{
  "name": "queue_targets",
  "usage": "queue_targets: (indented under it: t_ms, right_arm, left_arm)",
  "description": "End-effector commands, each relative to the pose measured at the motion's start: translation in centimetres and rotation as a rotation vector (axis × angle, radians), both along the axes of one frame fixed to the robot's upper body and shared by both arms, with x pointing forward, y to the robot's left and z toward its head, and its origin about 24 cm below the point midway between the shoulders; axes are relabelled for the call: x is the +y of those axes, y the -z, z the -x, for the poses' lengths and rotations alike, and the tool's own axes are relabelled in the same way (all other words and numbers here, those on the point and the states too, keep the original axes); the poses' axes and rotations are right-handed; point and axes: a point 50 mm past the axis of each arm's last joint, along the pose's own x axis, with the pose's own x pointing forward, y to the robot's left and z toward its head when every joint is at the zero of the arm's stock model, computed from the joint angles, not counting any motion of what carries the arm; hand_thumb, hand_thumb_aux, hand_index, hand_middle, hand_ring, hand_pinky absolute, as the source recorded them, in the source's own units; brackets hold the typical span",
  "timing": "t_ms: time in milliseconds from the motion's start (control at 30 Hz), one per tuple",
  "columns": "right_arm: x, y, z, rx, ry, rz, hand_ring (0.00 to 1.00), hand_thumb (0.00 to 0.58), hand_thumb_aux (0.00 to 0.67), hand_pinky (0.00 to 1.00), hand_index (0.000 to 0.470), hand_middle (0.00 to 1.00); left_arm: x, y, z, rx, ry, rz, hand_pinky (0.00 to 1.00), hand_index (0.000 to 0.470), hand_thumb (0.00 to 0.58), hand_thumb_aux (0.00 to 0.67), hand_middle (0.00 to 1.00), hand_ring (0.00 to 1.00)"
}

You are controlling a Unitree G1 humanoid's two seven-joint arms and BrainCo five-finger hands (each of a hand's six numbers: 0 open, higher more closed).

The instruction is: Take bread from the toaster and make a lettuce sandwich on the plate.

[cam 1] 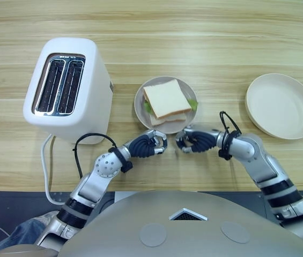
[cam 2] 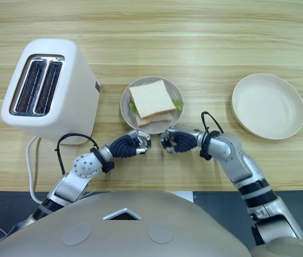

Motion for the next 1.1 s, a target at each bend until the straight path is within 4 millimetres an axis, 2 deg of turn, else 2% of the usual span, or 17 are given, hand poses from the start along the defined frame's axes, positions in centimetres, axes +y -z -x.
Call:
queue_targets:
  t_ms: [33,67,100,200,300,333,367,433,533,600,767,800,833,867,967,1033,1100]
  right_arm:
    - [-0.7,1.1,-2.3,-0.023,0.126,0.035,0.00,0.579,0.649,0.00,0.455,0.00]
    - [-0.6,1.2,-2.9,-0.040,0.143,0.029,0.00,0.549,0.515,0.00,0.361,0.00]
    - [-0.5,1.2,-3.4,-0.051,0.159,0.020,0.00,0.512,0.441,0.00,0.310,0.00]
    - [-0.2,1.6,-4.6,-0.063,0.191,-0.001,0.00,0.438,0.339,0.00,0.238,0.00]
    - [0.2,1.8,-5.5,-0.058,0.221,-0.054,0.00,0.209,0.134,0.00,0.094,0.00]
    - [0.4,1.8,-5.8,-0.060,0.229,-0.075,0.00,0.175,0.110,0.00,0.077,0.00]
    - [0.7,1.7,-6.2,-0.059,0.240,-0.108,0.00,0.104,0.063,0.00,0.044,0.00]
    - [1.1,1.7,-6.9,-0.062,0.254,-0.149,0.00,0.014,0.008,0.00,0.006,0.00]
    - [1.2,1.8,-7.1,-0.054,0.267,-0.195,0.00,0.000,0.000,0.00,0.000,0.00]
    - [0.8,1.5,-6.6,-0.056,0.288,-0.220,0.00,0.000,0.000,0.00,0.000,0.00]
    - [-0.7,-0.7,-2.7,-0.027,0.381,-0.324,0.00,0.000,0.000,0.00,0.000,0.00]
    - [-0.9,-1.0,-1.8,0.001,0.415,-0.353,0.00,0.000,0.000,0.00,0.000,0.00]
    - [-1.2,-1.2,-0.3,0.049,0.446,-0.390,0.00,0.000,0.000,0.00,0.000,0.00]
    - [-1.3,-1.5,1.2,0.101,0.466,-0.438,0.00,0.000,0.000,0.00,0.000,0.00]
    - [-0.6,-3.0,4.2,0.194,0.501,-0.650,0.00,0.000,0.000,0.00,0.000,0.00]
    - [-0.3,-4.0,5.4,0.142,0.551,-0.771,0.00,0.000,0.000,0.00,0.000,0.00]
    - [0.0,-4.3,6.3,0.033,0.547,-0.753,0.00,0.000,0.000,0.00,0.000,0.00]
  left_arm:
    - [1.3,1.0,-2.9,-0.020,-0.119,-0.109,1.00,0.470,0.580,0.670,1.00,1.00]
    - [1.2,0.9,-3.8,-0.041,-0.133,-0.117,1.00,0.470,0.580,0.670,1.00,1.00]
    - [1.0,0.8,-4.6,-0.054,-0.143,-0.120,1.00,0.470,0.580,0.670,1.00,1.00]
    - [0.9,0.3,-7.8,-0.100,-0.195,-0.130,1.00,0.470,0.580,0.670,1.00,1.00]
    - [1.3,0.1,-10.3,-0.132,-0.230,-0.167,1.00,0.470,0.580,0.670,1.00,1.00]
    - [1.3,0.1,-10.8,-0.137,-0.237,-0.170,1.00,0.470,0.580,0.670,1.00,1.00]
    - [1.3,0.2,-11.1,-0.138,-0.241,-0.166,1.00,0.470,0.580,0.670,1.00,1.00]
    - [1.3,0.4,-11.6,-0.144,-0.251,-0.163,1.00,0.470,0.580,0.670,1.00,1.00]
    - [1.1,0.9,-11.4,-0.145,-0.249,-0.150,1.00,0.470,0.580,0.670,1.00,1.00]
    - [0.7,1.1,-10.2,-0.141,-0.228,-0.100,1.00,0.470,0.580,0.670,1.00,1.00]
    - [-0.9,-0.6,-3.8,-0.150,-0.224,0.107,1.00,0.470,0.580,0.670,1.00,1.00]
    - [-1.1,-1.3,-2.5,-0.152,-0.239,0.150,1.00,0.291,0.496,0.415,1.00,1.00]
    - [-1.2,-2.0,-1.2,-0.157,-0.258,0.191,0.84,0.000,0.000,0.000,0.84,0.84]
    - [-1.3,-2.9,0.2,-0.162,-0.275,0.237,0.01,0.000,0.000,0.000,0.01,0.01]
    - [-1.2,-5.2,2.9,-0.186,-0.346,0.364,0.00,0.000,0.000,0.000,0.00,0.00]
    - [-0.8,-6.7,3.9,-0.234,-0.434,0.442,0.00,0.000,0.000,0.000,0.00,0.00]
    - [-0.7,-7.6,4.7,-0.263,-0.494,0.504,0.00,0.000,0.000,0.000,0.00,0.00]
